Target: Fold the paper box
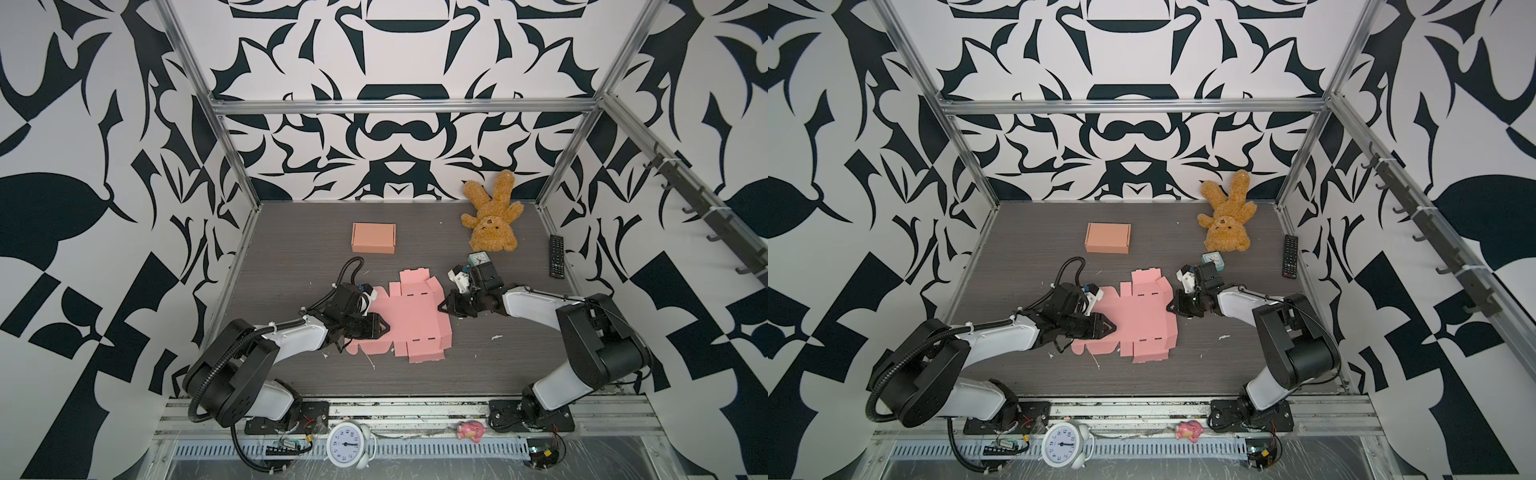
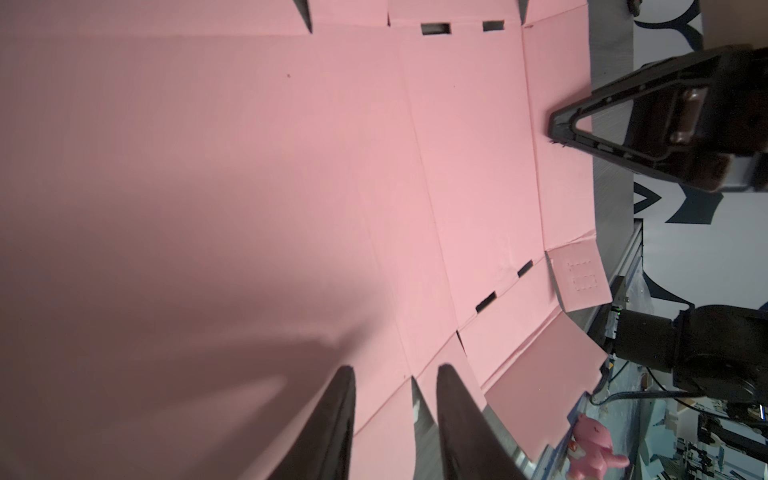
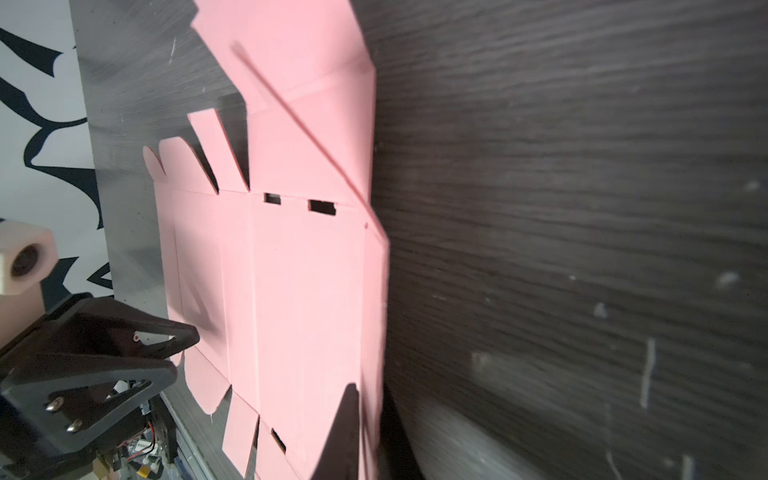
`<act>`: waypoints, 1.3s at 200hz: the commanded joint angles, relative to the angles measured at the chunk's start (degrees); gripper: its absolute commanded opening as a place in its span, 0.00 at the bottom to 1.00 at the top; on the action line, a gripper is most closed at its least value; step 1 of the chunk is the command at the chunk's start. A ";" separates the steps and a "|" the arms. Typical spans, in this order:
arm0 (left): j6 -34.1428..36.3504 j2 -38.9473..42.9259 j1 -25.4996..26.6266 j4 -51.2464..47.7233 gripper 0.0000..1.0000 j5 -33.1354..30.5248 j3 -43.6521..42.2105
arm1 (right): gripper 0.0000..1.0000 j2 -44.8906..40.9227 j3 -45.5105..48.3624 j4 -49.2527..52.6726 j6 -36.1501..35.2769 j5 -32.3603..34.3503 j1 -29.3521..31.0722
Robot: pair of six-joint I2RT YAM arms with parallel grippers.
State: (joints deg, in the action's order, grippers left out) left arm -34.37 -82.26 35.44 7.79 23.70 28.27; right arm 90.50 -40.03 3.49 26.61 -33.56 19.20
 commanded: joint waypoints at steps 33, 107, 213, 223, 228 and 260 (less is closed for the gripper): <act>-1.62 -3.54 0.07 4.88 0.36 -0.30 -2.14 | 0.22 -1.24 2.56 -3.65 1.23 -1.98 -0.30; -2.10 -3.79 0.07 5.92 0.36 -0.08 -3.09 | 0.16 -2.35 5.88 -7.69 4.39 -2.19 -0.70; -0.62 -3.03 0.11 1.02 0.34 3.41 7.60 | 0.03 -7.41 3.70 2.28 -1.73 -2.95 -0.52; -1.41 -5.13 0.28 2.53 0.33 4.32 9.32 | 0.03 -8.12 3.97 2.94 -2.05 -3.00 -0.37; -1.84 -6.31 0.39 3.44 0.32 4.81 10.35 | 0.02 -8.35 4.06 3.29 -2.30 -3.00 -0.23; -3.16 -13.12 1.41 6.00 0.18 3.78 17.18 | 0.03 -10.14 4.94 4.59 -2.53 -2.41 0.40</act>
State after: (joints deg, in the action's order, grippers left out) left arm -36.42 -91.35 36.10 11.57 26.98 41.17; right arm 82.50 -34.79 5.91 25.67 -35.79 19.03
